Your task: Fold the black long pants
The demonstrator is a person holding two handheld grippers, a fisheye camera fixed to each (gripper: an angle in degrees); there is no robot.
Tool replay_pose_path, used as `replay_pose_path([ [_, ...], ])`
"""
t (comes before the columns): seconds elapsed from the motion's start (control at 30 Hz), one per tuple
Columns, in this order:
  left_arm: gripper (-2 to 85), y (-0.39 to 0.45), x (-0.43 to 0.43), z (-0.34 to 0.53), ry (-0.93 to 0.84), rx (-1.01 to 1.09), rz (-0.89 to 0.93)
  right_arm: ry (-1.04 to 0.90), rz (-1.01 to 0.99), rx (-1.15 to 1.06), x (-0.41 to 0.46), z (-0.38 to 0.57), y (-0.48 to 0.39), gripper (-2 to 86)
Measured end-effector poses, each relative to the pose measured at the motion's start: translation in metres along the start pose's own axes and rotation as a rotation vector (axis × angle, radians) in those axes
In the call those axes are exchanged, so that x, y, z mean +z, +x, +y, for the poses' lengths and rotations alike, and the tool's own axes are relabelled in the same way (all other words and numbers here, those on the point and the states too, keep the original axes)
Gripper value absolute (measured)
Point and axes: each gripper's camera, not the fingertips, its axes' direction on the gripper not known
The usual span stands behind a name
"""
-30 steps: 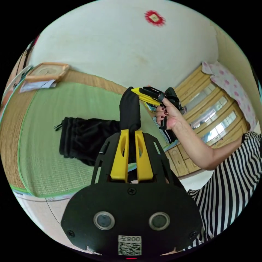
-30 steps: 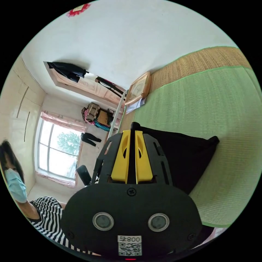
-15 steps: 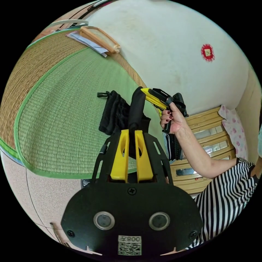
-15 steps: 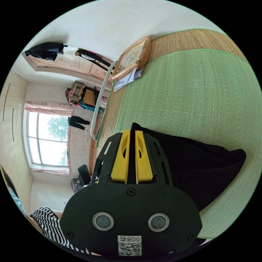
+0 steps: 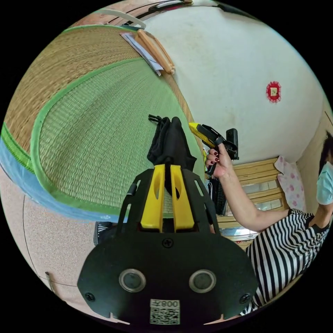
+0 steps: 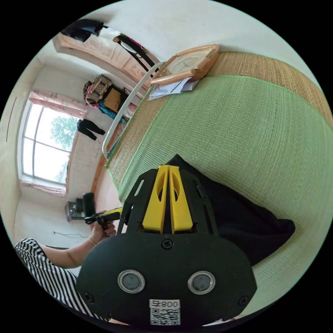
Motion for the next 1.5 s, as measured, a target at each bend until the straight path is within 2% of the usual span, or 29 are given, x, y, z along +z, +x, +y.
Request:
replay_pose_path([
  [0.13,0.5,0.033,-0.008,-0.001,0.04,0.126,-0.094,-0.059,0.143,-0.098,-0.001,-0.019,-0.03,0.1],
  [0.33,0.1,0.059,0.023,-0.029,-0.073,0.251,-0.227,-0.147,0.311,-0.181,0.014,-0.041,-0.061,0.1],
  [0.43,0.1,0.057,0.036,-0.039,-0.13,0.227,-0.281,-0.142,0.313,-0.197,0.009,-0.044,-0.068,0.2],
  [0.67,0.2,0.074,0.025,-0.042,-0.12,0.234,-0.29,-0.104,0.215,-0.249,-0.023,-0.043,-0.081,0.2],
  [0.73,0.2,0.079,0.023,-0.043,-0.134,0.242,-0.306,-0.13,0.24,-0.25,-0.017,-0.044,-0.081,0.2],
  [0.8,0.1,0.082,0.022,-0.046,-0.137,0.237,-0.302,-0.2,0.257,-0.24,-0.002,-0.046,-0.072,0.2],
  [0.9,0.2,0.09,0.016,-0.048,-0.134,0.223,-0.302,-0.181,0.173,-0.196,-0.014,-0.046,-0.063,0.2],
  [1.03,0.2,0.117,-0.002,-0.045,-0.092,0.277,-0.302,-0.065,0.177,-0.214,-0.066,-0.007,-0.051,0.2],
  [1.2,0.5,0.156,-0.016,-0.062,-0.043,0.406,-0.285,0.059,0.221,-0.007,-0.131,0.066,0.024,0.1],
  [1.27,0.7,0.168,-0.002,-0.082,-0.089,0.464,-0.282,0.087,0.165,0.094,-0.144,0.096,0.058,0.1],
  [1.5,0.4,0.208,0.068,-0.133,-0.286,0.577,-0.232,0.035,0.195,0.148,-0.118,0.132,0.086,0.0],
])
